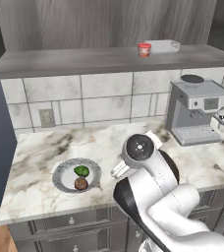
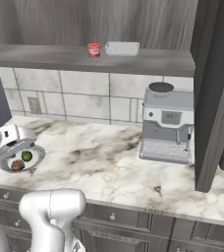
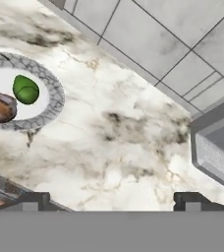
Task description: Pick the avocado and bread from the counter and place them on the plate. Then pick the jam from the cabinet and place it next to the plate. Lastly close the cabinet door.
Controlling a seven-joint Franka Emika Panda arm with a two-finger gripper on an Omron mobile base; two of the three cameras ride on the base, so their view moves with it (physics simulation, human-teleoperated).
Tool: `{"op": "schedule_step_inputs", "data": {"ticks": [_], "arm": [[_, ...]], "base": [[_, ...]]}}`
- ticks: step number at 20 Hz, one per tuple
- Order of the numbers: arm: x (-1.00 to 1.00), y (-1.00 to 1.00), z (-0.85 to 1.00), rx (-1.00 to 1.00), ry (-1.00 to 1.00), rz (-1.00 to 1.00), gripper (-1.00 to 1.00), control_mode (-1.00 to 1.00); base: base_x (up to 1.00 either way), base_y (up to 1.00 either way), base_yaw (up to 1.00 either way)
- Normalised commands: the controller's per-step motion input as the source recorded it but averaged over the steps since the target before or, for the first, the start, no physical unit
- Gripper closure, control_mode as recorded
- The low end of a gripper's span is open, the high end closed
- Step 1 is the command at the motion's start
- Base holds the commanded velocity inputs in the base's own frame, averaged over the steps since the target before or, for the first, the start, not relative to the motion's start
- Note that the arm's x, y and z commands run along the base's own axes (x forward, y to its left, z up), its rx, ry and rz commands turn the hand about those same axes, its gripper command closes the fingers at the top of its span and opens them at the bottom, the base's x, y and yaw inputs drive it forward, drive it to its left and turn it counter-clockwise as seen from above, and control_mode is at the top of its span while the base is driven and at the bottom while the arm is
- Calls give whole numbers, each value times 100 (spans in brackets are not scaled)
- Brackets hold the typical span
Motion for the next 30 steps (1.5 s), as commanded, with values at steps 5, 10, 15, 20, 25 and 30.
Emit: {"op": "schedule_step_inputs", "data": {"ticks": [5,10,15,20,25,30], "arm": [[-21,-24,80,1,-39,-30,-100,-100],[-16,-43,90,15,-15,-18,-100,-100],[-23,-58,70,26,-5,-4,-100,-100],[-8,-42,53,26,-12,0,-100,-100],[-1,-36,51,21,-13,-1,-100,-100],[0,-22,45,15,-13,-1,-100,-100]], "base": [[0,0,0],[0,0,0],[0,0,0],[0,0,0],[0,0,0],[0,0,0]]}}
